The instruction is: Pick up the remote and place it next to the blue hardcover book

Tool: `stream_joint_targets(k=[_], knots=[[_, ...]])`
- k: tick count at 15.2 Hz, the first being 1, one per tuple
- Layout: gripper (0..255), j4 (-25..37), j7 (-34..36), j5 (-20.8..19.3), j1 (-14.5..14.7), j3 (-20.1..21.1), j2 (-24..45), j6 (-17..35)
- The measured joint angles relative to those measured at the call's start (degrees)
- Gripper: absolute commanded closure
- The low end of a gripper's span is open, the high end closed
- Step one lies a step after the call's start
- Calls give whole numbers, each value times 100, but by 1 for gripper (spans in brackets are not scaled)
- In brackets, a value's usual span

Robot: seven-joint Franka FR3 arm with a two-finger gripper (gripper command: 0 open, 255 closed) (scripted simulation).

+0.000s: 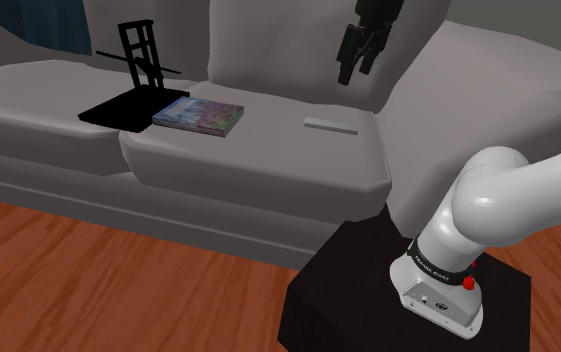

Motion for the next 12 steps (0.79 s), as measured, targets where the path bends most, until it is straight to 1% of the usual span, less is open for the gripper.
stream_joint_targets(k=[1, 3, 7, 12], knots=[[0, 0, 0, 0, 0, 0, 0, 0], [0, -73, -187, -77, -24, -151, 96, 149], [0, -301, -768, -298, -92, -609, 328, 558], [0, -455, -1515, -537, -166, -1194, 850, 1169]])
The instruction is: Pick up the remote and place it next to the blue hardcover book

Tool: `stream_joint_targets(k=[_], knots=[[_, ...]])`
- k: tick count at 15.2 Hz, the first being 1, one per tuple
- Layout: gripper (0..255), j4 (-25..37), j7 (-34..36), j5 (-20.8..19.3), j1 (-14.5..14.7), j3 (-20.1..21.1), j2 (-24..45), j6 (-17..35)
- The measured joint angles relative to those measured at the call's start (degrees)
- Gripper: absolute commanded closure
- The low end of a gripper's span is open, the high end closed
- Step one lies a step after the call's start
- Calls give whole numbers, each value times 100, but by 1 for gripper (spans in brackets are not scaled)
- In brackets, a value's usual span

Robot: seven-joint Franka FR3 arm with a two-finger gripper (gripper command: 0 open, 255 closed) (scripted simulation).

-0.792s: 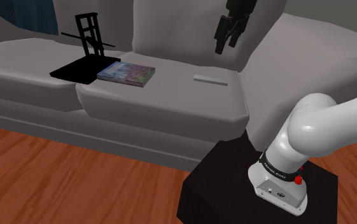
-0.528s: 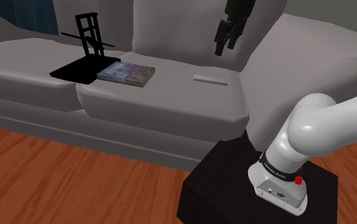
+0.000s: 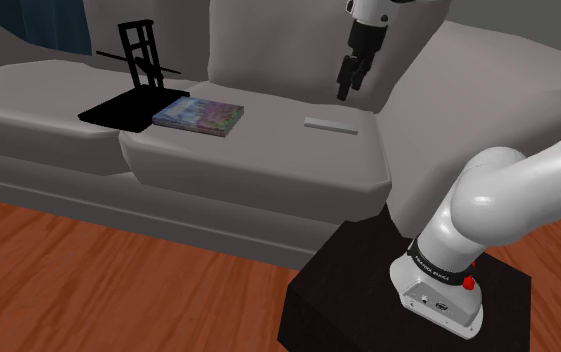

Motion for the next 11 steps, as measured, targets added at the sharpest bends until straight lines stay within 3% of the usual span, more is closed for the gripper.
stream_joint_targets(k=[5, 11], knots=[[0, 136, -802, -129, -35, -614, 811, 609], [0, 549, -1820, -14, -2, -1290, 1965, 1238]])
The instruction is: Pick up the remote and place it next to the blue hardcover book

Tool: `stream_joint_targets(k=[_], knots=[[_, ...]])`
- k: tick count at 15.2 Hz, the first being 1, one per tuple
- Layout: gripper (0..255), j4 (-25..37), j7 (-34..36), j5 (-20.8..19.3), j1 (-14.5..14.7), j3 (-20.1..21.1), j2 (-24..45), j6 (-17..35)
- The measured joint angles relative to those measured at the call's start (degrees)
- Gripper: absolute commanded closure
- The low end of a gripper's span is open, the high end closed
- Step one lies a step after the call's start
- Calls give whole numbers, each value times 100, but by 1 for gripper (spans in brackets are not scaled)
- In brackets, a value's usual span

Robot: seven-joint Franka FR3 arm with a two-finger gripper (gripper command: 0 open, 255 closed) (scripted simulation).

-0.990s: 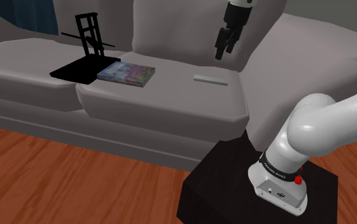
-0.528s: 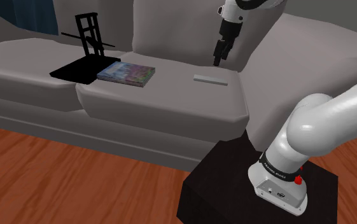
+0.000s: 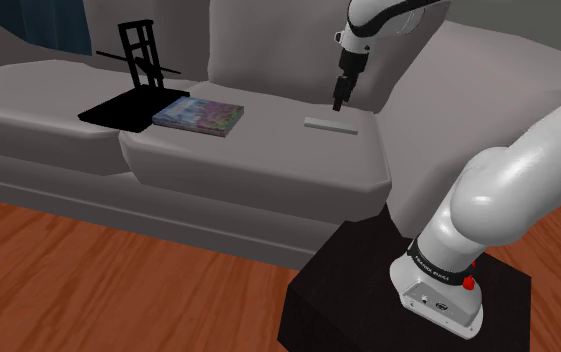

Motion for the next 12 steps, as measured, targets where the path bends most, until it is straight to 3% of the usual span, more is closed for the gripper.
stream_joint_targets(k=[6, 12], knots=[[0, 686, -1186, 529, 13, -561, 1381, 482], [0, 1603, -2341, 1339, -221, -733, 2847, 688]])
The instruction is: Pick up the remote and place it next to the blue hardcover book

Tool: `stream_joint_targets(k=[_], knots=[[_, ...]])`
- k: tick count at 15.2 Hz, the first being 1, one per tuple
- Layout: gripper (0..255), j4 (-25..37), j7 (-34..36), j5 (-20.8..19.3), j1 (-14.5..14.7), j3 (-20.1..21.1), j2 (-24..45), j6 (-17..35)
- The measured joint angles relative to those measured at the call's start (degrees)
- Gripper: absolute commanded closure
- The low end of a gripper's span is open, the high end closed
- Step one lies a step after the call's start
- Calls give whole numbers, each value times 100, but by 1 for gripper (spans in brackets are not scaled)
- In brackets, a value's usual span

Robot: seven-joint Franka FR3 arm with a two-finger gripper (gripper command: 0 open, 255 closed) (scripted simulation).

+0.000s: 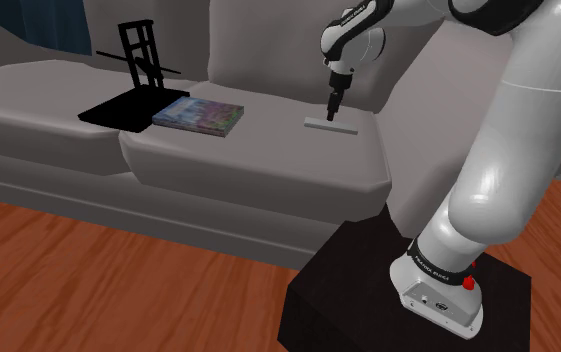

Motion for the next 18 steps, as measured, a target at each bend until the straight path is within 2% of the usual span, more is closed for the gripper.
stream_joint_targets(k=[7, 14, 15, 18], knots=[[0, -87, -252, 271, -87, 67, 413, 421], [0, -104, -286, 322, -102, 83, 487, 504], [255, -104, -286, 322, -102, 83, 487, 504], [255, -99, -287, 321, -102, 84, 483, 503]])
